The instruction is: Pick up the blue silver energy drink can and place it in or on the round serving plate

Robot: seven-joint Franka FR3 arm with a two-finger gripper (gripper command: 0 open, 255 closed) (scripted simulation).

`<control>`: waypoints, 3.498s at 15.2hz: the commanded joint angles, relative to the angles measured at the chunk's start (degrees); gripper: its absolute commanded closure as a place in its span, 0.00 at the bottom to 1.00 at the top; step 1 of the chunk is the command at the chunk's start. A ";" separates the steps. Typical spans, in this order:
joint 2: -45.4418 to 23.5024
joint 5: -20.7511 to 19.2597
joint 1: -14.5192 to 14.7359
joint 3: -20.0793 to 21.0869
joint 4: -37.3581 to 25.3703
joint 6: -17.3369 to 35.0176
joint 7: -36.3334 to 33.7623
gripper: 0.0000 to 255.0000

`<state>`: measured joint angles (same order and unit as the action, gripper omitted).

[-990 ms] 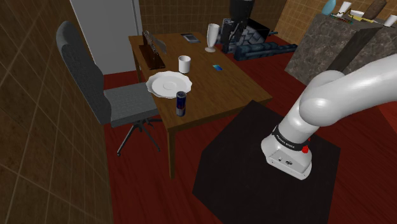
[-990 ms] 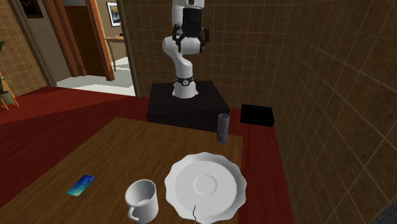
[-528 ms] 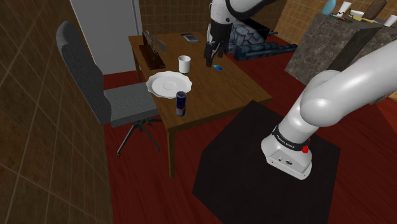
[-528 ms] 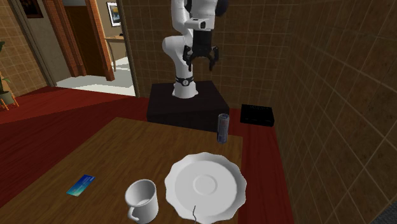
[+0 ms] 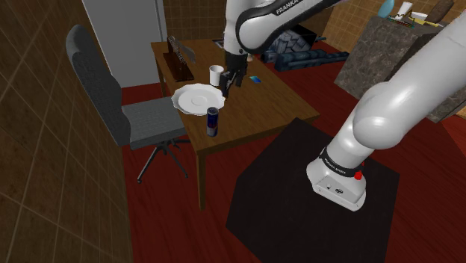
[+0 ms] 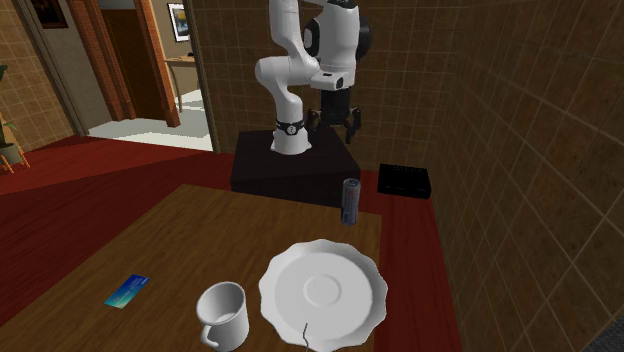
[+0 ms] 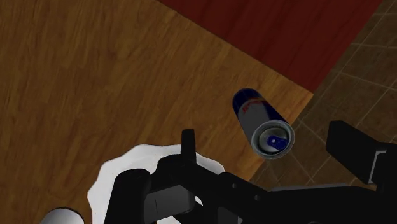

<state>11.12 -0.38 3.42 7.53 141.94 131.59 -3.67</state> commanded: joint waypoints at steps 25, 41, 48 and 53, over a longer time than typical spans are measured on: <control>-22.62 -2.71 2.06 1.59 -5.27 16.42 -3.95 1.00; -16.57 -0.81 1.73 2.15 -6.05 9.70 -2.62 1.00; -12.45 0.30 1.65 2.28 -7.40 4.30 -1.84 1.00; -15.30 -0.21 0.19 0.86 -13.88 0.63 0.71 1.00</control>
<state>-3.12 -0.39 4.10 8.86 130.03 133.12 -3.82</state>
